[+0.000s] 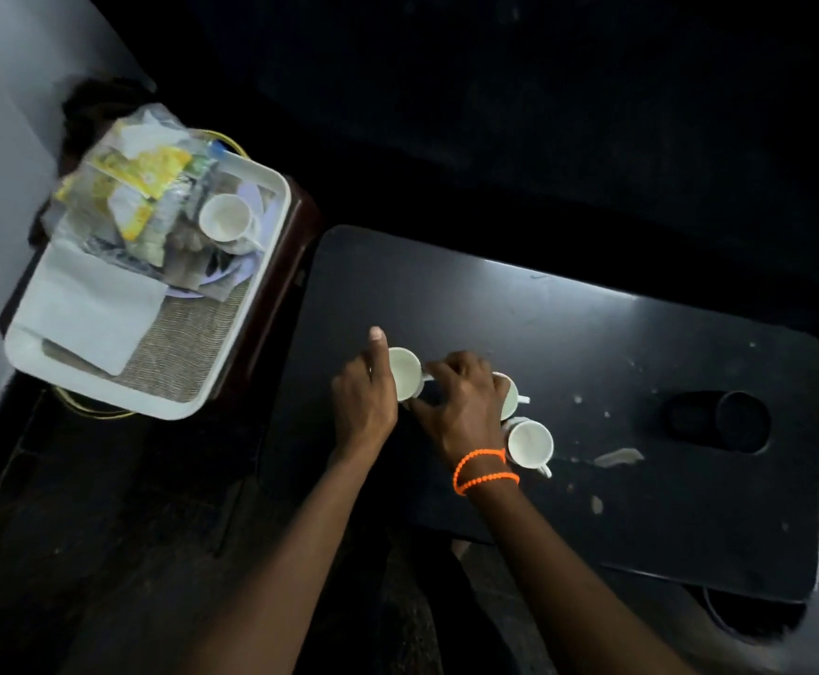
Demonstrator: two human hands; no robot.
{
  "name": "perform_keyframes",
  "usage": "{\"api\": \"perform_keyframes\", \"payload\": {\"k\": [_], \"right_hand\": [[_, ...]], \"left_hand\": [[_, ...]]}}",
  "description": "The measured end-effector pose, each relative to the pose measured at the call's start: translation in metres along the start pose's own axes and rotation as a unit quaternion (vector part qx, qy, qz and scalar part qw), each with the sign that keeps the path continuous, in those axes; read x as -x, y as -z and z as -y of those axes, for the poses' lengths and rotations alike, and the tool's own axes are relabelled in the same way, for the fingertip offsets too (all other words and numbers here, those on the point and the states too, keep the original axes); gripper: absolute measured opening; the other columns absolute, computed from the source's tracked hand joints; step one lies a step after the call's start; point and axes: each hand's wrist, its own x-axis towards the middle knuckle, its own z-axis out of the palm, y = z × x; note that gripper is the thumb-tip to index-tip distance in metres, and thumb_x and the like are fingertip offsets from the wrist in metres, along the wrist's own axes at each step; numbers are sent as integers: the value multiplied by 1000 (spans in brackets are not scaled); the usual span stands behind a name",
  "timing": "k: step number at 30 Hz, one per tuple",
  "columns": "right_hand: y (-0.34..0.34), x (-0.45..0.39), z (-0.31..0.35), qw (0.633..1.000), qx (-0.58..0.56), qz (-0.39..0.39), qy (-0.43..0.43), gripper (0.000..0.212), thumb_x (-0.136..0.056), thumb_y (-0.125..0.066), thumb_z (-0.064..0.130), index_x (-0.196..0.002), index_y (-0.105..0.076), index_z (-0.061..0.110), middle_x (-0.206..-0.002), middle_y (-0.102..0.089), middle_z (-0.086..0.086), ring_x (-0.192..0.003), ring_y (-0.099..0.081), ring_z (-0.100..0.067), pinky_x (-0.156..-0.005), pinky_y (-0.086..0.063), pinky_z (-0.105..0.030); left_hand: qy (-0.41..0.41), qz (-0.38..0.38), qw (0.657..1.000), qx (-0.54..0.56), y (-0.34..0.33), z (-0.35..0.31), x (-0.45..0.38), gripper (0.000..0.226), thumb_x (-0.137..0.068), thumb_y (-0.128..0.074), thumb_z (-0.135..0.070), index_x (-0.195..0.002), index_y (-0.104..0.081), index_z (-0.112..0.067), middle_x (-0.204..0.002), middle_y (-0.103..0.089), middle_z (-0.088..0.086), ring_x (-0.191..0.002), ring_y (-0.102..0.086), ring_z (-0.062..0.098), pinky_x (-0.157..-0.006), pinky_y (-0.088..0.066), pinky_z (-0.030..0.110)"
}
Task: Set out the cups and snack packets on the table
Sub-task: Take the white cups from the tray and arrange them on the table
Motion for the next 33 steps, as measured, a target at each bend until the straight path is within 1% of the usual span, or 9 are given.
{"api": "perform_keyframes", "payload": {"k": [3, 6, 9, 19, 23, 28, 29, 31, 33], "right_hand": [[-11, 22, -17, 998, 20, -44, -35, 39, -66, -87, 35, -102, -78, 22, -99, -64, -5, -95, -59, -32, -83, -36, -41], [-18, 38, -29, 996, 14, -57, -68, 40, -67, -88, 30, -104, -78, 18, -90, -65, -6, -87, -60, -34, -76, -40, -42], [-23, 48, -40, 995, 21, -52, -85, 38, -68, -86, 26, -104, -75, 17, -84, -66, -4, -82, -61, -33, -73, -38, -41], [-32, 56, -61, 991, 6, -22, -134, 24, -74, -77, 30, -97, -72, 29, -79, -71, 7, -78, -63, -20, -73, -35, -37], [-32, 57, -63, 991, 10, -15, -134, 32, -75, -79, 32, -106, -72, 30, -85, -74, 8, -83, -66, -19, -75, -35, -36], [-26, 69, -61, 993, 23, -64, -97, 49, -62, -95, 22, -106, -76, 14, -92, -68, -2, -84, -67, -28, -73, -37, -34], [-24, 70, -58, 993, 18, -80, -89, 47, -62, -95, 20, -103, -76, 13, -90, -65, -2, -80, -65, -28, -73, -35, -34], [-23, 65, -46, 992, -7, -100, -81, 38, -66, -93, 19, -99, -75, 12, -88, -63, -2, -75, -62, -28, -73, -34, -34], [-25, 50, -23, 991, -50, -105, -66, 27, -74, -89, 19, -96, -75, 13, -86, -62, -2, -74, -60, -29, -73, -38, -35]], "left_hand": [[-7, 40, 999, -30, -18, 4, 11, 84, -105, -7, -55, -140, -60, -1, -132, -65, 32, -123, -59, 49, -107, -44, 53], [31, 29, 999, -28, -35, 3, 16, 81, -105, -18, -65, -123, -74, -9, -124, -73, 22, -118, -64, 43, -99, -48, 45], [19, 44, 998, -28, -46, 4, 22, 73, -107, -24, -63, -121, -77, -15, -122, -76, 18, -118, -66, 40, -98, -50, 43], [-4, 72, 995, -65, -64, 9, 29, 77, -107, -25, -60, -106, -76, -3, -115, -74, 23, -112, -66, 41, -94, -51, 47], [22, 90, 995, -47, -62, 11, 26, 74, -107, -25, -61, -117, -76, -8, -125, -74, 16, -120, -66, 35, -100, -51, 44], [61, 87, 994, -2, -29, 15, -7, 79, -103, -20, -70, -124, -75, -17, -130, -73, 13, -125, -64, 33, -111, -47, 46], [63, 62, 996, 26, -17, 14, -18, 77, -103, -22, -70, -119, -77, -18, -125, -75, 14, -118, -68, 33, -106, -52, 48], [67, 14, 994, 84, 13, 8, -41, 74, -98, -25, -75, -102, -78, -23, -107, -80, 13, -90, -77, 25, -76, -63, 43], [52, -41, 992, 110, 46, 3, -64, 77, -89, -24, -82, -91, -76, -25, -86, -80, 6, -65, -74, 17, -54, -54, 30]]}}
